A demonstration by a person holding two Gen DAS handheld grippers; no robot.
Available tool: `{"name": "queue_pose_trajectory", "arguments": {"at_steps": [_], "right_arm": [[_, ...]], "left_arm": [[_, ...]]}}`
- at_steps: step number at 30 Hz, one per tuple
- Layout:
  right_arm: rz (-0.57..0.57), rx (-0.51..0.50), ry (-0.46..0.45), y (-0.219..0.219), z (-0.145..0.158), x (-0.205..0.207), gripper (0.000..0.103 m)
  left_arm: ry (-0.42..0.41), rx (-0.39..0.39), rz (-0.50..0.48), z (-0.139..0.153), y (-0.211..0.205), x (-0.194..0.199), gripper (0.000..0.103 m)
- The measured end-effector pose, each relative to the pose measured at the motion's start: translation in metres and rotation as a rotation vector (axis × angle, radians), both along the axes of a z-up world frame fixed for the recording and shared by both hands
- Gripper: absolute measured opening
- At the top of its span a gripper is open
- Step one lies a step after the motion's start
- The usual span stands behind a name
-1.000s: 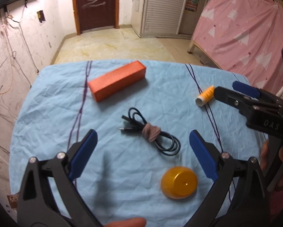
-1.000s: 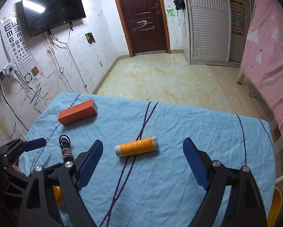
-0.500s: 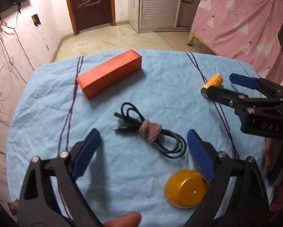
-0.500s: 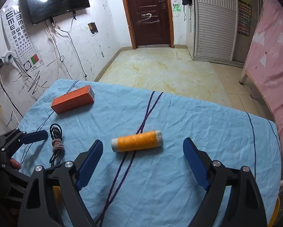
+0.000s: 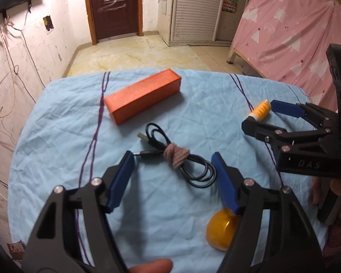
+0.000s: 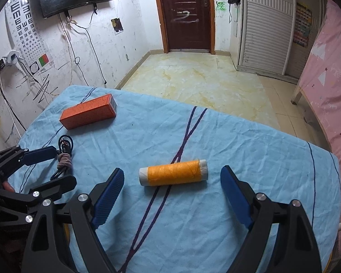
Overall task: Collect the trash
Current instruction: 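Grasp the orange thread spool with the right tool while the left tool approaches the black cable, then close the left tool on the black cable while the right tool holds the spool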
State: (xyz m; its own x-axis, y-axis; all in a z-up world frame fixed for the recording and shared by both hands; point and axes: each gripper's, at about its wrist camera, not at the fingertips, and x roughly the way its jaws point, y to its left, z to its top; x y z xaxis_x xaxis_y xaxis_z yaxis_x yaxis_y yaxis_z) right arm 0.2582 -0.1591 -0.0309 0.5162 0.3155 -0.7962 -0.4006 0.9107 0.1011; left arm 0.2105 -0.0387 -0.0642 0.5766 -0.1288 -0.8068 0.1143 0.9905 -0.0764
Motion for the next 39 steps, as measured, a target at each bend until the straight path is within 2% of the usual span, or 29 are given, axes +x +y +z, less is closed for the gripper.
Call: {"name": "queue_pose_trajectory", "arguments": {"at_steps": [4, 6, 10, 12, 22, 23, 24, 26, 35, 39], "right_arm": [[0.005, -0.005, -0.002, 0.001, 0.0, 0.001, 0.076], [0.002, -0.01, -0.014, 0.001, 0.001, 0.001, 0.051], [0.002, 0.005, -0.015, -0.003, 0.002, 0.0, 0.051], [-0.004, 0.013, -0.016, -0.006, 0.002, -0.002, 0.051], [-0.073, 0.129, -0.071, -0.042, 0.025, -0.017, 0.051], [-0.075, 0.136, -0.073, -0.044, 0.025, -0.018, 0.051], [-0.076, 0.139, -0.072, -0.045, 0.025, -0.019, 0.051], [-0.078, 0.138, -0.074, -0.047, 0.026, -0.021, 0.051], [-0.062, 0.144, -0.076, -0.041, 0.029, -0.024, 0.051], [-0.067, 0.15, -0.073, -0.042, 0.028, -0.024, 0.051]], "left_arm": [[-0.001, -0.009, 0.003, 0.0, 0.001, -0.001, 0.067], [-0.004, -0.01, 0.006, 0.0, -0.001, -0.001, 0.067], [-0.019, -0.008, 0.014, 0.004, -0.001, -0.003, 0.067], [-0.031, -0.007, 0.018, 0.008, 0.001, -0.007, 0.061], [-0.086, 0.014, 0.008, 0.033, -0.006, -0.018, 0.061], [-0.078, 0.016, 0.006, 0.034, -0.005, -0.016, 0.061], [-0.073, 0.018, 0.009, 0.034, -0.003, -0.016, 0.068], [-0.07, 0.029, 0.026, 0.034, -0.001, -0.014, 0.075], [0.008, 0.075, 0.026, 0.009, -0.006, -0.008, 0.075], [0.027, 0.087, 0.02, 0.001, -0.01, -0.008, 0.046]]}}
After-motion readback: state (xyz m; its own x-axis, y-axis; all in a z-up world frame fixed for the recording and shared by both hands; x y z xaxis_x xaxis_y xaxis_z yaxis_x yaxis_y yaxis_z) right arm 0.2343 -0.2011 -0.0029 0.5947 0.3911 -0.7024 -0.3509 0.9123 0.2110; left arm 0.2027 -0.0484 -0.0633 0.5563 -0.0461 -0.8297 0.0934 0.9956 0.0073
